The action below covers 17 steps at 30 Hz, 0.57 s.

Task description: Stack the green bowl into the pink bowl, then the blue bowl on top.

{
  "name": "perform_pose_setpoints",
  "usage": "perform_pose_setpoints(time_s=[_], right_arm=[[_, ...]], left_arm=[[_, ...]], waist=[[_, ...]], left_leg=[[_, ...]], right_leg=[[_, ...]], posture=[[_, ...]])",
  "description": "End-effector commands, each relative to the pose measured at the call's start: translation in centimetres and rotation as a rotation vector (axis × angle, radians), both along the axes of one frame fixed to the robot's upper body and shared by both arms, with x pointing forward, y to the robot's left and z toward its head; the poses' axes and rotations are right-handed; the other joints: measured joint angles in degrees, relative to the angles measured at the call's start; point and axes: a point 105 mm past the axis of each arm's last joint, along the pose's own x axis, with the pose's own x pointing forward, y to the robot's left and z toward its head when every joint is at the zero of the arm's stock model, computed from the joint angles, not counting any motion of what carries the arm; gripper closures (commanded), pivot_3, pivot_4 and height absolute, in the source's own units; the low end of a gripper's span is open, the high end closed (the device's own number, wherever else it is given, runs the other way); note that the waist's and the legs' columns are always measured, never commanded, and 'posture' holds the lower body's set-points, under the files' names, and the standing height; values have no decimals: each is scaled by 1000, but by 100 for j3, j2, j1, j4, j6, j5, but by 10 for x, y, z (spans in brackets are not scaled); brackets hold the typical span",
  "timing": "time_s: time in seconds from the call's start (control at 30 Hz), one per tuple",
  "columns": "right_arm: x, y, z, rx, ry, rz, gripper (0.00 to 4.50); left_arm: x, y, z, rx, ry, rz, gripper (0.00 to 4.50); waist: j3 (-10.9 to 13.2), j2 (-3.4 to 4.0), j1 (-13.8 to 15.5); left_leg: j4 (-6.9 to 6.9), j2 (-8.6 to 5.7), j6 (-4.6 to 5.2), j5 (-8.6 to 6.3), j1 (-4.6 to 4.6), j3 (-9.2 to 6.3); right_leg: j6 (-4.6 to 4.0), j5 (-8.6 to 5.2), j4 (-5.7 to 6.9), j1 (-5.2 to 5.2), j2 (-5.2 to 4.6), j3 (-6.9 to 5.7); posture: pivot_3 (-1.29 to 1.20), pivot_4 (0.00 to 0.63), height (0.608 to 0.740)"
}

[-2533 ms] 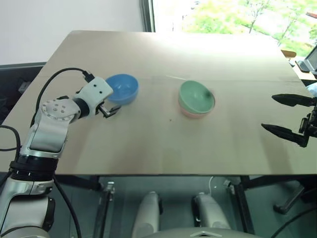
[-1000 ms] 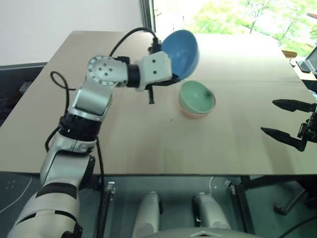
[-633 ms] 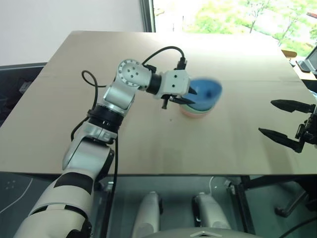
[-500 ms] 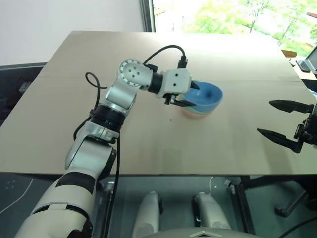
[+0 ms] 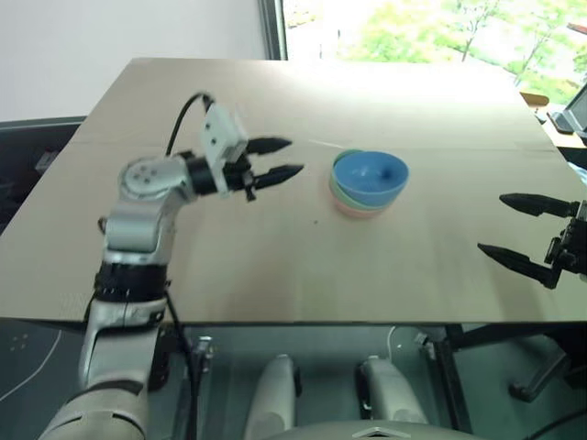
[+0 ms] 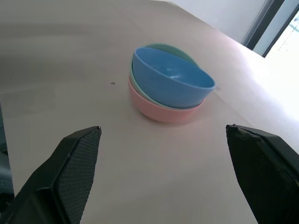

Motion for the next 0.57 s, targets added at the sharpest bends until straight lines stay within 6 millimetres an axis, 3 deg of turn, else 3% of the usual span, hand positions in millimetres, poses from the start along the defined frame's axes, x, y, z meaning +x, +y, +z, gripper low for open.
perform_pose_setpoints(time_s=[0.03,0.17,0.3,0.57], right_arm=[[-2,-6,6,-1,-34,-67,0],[-9,-13,-7,-9,15,-198,0],[-22,-22,-6,2,64,-266,0],[-31,-33,-2,-12,108,-313,0]], left_arm=[[-15,14,-1,-49,-2,102,2052],[-38,24,-14,-110,100,124,2052],[-56,31,-19,-111,177,84,2052],[-62,48,-19,-37,223,74,2052]], waist=[[2,-4,26],[-3,-5,111],[-5,-2,65],[-8,-3,34]], left_leg=[[0,0,0,0,0,-1],[14,-2,0,0,-1,-14],[5,-1,-1,0,-1,-12],[4,0,0,-1,12,-4]], right_leg=[[0,0,1,1,-1,-1],[0,-1,-1,10,-3,-20],[-2,-2,-3,8,-5,-16],[-11,-18,-5,12,-4,-9]], posture=[[0,150,740],[0,150,740],[0,150,740],[0,150,740]])
